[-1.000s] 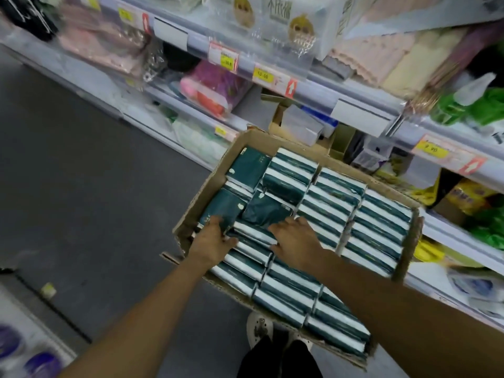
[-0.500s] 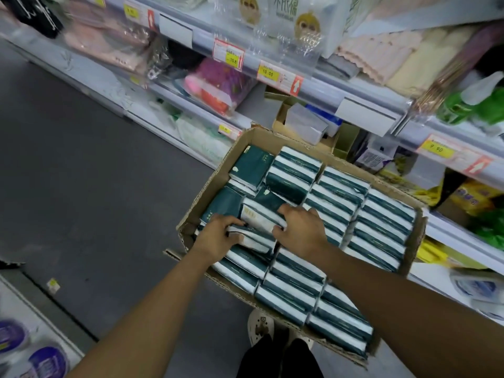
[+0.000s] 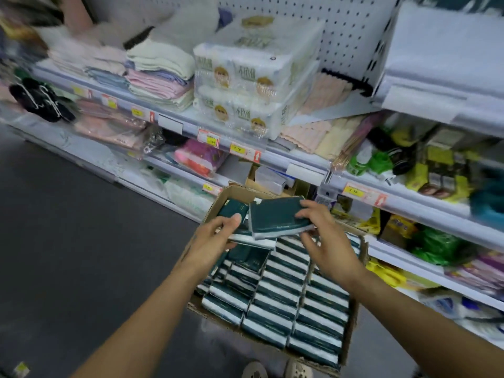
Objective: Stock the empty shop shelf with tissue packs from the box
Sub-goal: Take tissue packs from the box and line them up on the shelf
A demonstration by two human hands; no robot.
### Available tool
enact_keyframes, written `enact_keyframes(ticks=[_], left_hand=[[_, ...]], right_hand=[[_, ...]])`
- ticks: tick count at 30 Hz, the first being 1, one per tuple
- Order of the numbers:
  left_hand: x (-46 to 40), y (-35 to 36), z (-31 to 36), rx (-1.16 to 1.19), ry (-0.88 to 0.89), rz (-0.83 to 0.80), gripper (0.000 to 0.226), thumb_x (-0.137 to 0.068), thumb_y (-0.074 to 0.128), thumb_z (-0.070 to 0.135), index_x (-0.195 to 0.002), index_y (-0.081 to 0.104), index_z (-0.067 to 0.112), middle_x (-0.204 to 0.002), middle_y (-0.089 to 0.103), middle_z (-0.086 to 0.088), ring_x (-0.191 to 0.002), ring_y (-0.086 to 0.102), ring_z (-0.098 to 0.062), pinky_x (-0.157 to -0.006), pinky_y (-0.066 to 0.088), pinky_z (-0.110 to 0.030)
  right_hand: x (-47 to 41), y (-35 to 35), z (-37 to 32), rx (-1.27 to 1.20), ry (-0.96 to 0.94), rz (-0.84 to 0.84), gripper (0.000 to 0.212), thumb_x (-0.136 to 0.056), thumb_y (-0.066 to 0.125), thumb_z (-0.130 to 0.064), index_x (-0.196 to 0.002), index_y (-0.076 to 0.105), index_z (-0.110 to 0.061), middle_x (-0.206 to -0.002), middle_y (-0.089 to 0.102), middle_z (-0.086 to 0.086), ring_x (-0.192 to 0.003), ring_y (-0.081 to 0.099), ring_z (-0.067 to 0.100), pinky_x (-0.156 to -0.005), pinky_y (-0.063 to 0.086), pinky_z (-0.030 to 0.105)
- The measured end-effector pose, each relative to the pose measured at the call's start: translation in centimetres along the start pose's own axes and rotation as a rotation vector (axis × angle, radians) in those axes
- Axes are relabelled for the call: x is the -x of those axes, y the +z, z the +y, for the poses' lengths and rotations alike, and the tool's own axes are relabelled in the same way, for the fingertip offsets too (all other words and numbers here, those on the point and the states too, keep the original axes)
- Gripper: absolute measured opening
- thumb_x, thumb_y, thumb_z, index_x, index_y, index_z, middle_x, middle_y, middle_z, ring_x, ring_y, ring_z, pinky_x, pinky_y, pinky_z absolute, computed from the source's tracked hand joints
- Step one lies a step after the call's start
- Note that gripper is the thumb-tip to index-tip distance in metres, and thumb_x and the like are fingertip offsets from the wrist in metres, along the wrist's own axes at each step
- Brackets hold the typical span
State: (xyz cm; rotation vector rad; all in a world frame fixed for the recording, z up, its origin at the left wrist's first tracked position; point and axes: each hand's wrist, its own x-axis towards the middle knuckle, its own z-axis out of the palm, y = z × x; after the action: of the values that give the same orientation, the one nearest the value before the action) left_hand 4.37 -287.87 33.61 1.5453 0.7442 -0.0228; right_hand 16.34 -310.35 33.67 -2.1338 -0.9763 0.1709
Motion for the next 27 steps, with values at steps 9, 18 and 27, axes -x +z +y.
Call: enact_keyframes(ticks=[9,18,27], left_hand=[[2.5,4.7,9.2,0.107,0.289,0.021,0.028,-0.077,0.082,0.016,-0.099,0.066,0.015,-0.098,0.073,-0.002,-0.083,0.067,-0.019,-0.083,0.055,-0.037],[4.5,7.6,15.1,0.087,0.597,0.022,0.031,-0.076,0.081,0.012,-0.102,0.063,0.013,-0.112,0.065,0.012,-0.098,0.059,0.008,-0.075,0.047,-0.008],[4.2,11.9,23.7,0.005,0.864,0.044,0.019,-0.094,0.062,0.015,-0.088,0.061,0.033,-0.108,0.061,0.011,-0.104,0.059,-0.025,-0.085,0.055,-0.053]], right_hand=[[0.8,-7.9,-5.7,-0.17,-0.059,0.211,0.049,-0.083,0.076,-0.03,-0.12,0.045,-0.033,-0.151,0.026,-0.007,-0.14,0.029,0.006,-0.103,0.041,0.023],[-0.1,-12.0,-9.1,-1.134,0.562,0.421,0.018,-0.084,0.071,-0.013,-0.101,0.067,-0.012,-0.09,0.073,0.005,-0.079,0.064,0.018,-0.06,0.047,0.028],[0.1,-25.9,-8.9,-1.038,0.335,0.758,0.021,-0.083,0.069,-0.004,-0.103,0.061,-0.004,-0.097,0.072,0.009,-0.083,0.07,0.02,-0.063,0.056,0.029]])
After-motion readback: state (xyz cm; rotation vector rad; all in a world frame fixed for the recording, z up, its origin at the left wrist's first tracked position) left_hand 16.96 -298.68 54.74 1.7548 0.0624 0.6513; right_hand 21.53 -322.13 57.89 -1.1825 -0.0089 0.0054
